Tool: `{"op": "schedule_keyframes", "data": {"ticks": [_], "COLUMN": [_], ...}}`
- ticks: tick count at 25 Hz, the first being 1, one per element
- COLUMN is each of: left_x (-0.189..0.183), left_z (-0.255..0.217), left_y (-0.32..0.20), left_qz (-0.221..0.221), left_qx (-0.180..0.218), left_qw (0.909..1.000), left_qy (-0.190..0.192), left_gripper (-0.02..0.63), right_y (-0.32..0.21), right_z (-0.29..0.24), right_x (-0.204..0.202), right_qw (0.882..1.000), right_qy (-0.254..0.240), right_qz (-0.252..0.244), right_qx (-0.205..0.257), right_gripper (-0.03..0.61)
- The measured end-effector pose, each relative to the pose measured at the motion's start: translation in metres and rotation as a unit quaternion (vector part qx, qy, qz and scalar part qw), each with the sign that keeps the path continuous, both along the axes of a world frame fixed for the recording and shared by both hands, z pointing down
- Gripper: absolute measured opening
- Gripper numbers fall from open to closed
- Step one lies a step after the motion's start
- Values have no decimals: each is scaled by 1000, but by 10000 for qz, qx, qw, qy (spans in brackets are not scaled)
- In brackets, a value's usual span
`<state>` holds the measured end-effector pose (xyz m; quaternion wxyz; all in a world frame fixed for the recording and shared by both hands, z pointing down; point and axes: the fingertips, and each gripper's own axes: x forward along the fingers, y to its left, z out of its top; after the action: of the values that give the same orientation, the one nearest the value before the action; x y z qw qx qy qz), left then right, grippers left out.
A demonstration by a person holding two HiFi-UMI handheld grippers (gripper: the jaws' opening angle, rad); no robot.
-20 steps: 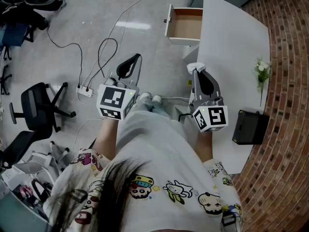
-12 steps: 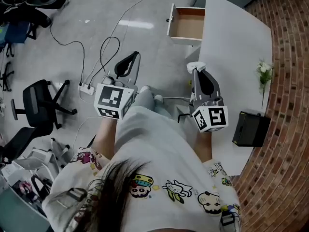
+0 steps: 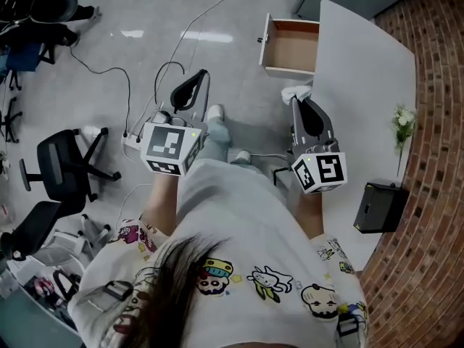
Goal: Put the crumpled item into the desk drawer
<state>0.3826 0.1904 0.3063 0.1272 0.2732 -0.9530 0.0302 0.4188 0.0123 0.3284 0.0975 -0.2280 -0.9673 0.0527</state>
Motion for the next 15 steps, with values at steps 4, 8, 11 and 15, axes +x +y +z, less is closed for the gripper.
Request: {"op": "schedule_keyframes", "data": {"ticks": [4,8,11,15], "left_x": [-48,-96,-127,-158], "left_z": [2,0,-4,-2], "left_y": [18,49,69,82], "left_qz": [-3,3,-25,-6], "left_qx": [56,113,125,129], "left_qw": [10000,9999,9999,9999], "left_qy": [-22,-26,-62,-45], "left_gripper": [-2,-3,-3,-3], "right_y": [17,41,57,69], "right_z": [4,-1,-6,-5], "right_x": [-49,-99,-132,-163], "right_qw": [9999,9998,9997,9996], "right_qy": [80,52,32,67], "right_qz": [2,45,47,116], "right_qx": [126,194,217,245], "right_gripper": [17,17,17,17]}}
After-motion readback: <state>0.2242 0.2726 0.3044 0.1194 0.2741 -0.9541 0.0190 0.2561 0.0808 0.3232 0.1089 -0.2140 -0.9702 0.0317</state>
